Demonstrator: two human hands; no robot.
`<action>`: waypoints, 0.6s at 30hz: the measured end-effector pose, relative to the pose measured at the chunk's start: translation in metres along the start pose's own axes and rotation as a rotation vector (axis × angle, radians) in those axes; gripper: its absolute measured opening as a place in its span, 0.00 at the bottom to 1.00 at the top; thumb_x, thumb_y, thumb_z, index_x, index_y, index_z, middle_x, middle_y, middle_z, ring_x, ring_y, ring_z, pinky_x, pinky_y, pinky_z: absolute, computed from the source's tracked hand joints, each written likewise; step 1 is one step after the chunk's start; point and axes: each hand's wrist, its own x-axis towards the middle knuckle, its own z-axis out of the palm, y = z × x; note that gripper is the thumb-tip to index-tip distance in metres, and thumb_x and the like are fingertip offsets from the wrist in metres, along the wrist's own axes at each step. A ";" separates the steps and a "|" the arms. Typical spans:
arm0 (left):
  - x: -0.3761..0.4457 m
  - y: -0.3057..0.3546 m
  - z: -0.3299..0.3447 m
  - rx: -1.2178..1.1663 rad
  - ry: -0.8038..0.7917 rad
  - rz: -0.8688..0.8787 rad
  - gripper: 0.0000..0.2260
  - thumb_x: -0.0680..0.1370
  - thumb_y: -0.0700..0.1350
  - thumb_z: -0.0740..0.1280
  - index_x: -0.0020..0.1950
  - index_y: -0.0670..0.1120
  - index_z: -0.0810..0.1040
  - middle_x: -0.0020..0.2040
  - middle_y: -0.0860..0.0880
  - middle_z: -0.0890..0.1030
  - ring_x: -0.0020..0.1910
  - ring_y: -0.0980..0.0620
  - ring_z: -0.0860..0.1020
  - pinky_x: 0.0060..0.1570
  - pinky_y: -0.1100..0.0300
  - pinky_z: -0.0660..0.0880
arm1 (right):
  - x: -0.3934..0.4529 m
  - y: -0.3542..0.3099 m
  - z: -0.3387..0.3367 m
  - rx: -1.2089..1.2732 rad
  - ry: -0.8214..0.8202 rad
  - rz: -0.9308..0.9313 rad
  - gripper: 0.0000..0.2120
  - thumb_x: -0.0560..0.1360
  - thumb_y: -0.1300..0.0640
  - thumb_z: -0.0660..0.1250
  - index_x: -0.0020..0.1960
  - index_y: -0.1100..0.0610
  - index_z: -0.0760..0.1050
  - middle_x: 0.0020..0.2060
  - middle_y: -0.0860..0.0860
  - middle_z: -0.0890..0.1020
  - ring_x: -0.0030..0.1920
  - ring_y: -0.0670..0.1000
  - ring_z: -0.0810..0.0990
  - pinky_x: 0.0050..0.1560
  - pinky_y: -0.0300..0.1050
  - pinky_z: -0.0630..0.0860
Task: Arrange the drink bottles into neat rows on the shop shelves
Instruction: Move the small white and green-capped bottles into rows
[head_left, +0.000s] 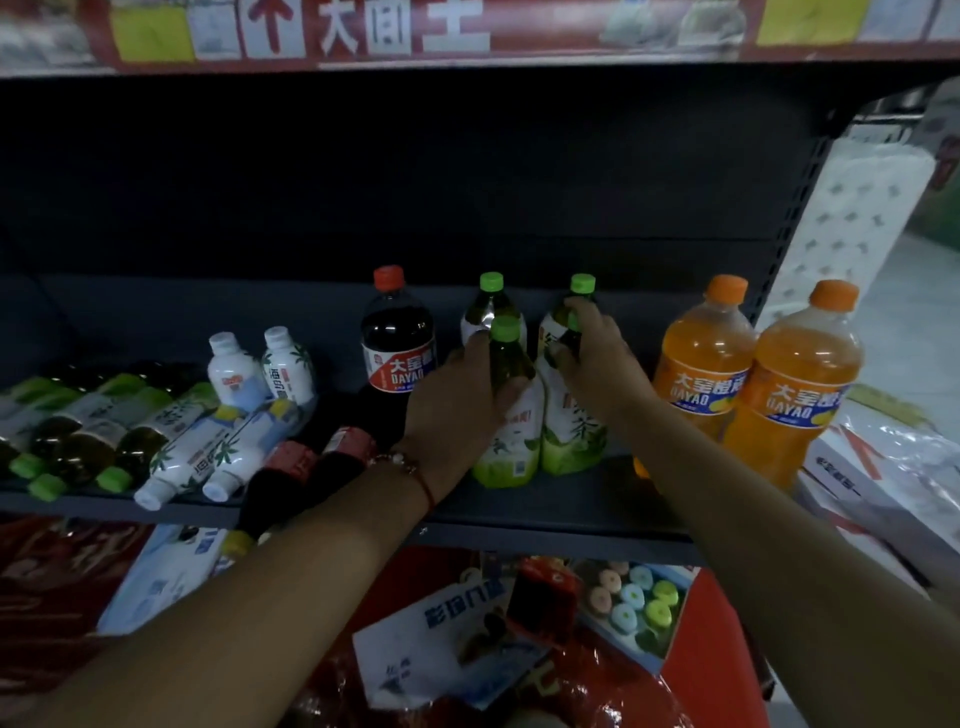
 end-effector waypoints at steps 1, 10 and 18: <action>-0.001 -0.002 0.003 0.018 0.006 0.005 0.32 0.78 0.65 0.55 0.73 0.44 0.65 0.55 0.44 0.80 0.49 0.47 0.80 0.46 0.50 0.78 | 0.001 0.002 0.003 0.002 0.020 -0.003 0.26 0.80 0.55 0.61 0.75 0.48 0.57 0.67 0.55 0.68 0.61 0.56 0.74 0.50 0.48 0.73; -0.066 -0.042 -0.027 0.001 0.087 0.208 0.26 0.80 0.55 0.64 0.75 0.45 0.69 0.69 0.44 0.75 0.67 0.49 0.72 0.68 0.60 0.66 | -0.056 -0.002 0.030 -0.119 0.184 -0.281 0.32 0.79 0.54 0.61 0.79 0.53 0.51 0.79 0.55 0.52 0.79 0.57 0.46 0.76 0.60 0.51; -0.166 -0.218 -0.069 0.277 -0.169 -0.064 0.43 0.74 0.74 0.57 0.81 0.52 0.53 0.82 0.46 0.48 0.80 0.42 0.48 0.76 0.41 0.48 | -0.103 -0.062 0.161 -0.225 -0.403 -0.612 0.35 0.79 0.51 0.60 0.78 0.38 0.43 0.78 0.42 0.38 0.77 0.47 0.34 0.77 0.48 0.45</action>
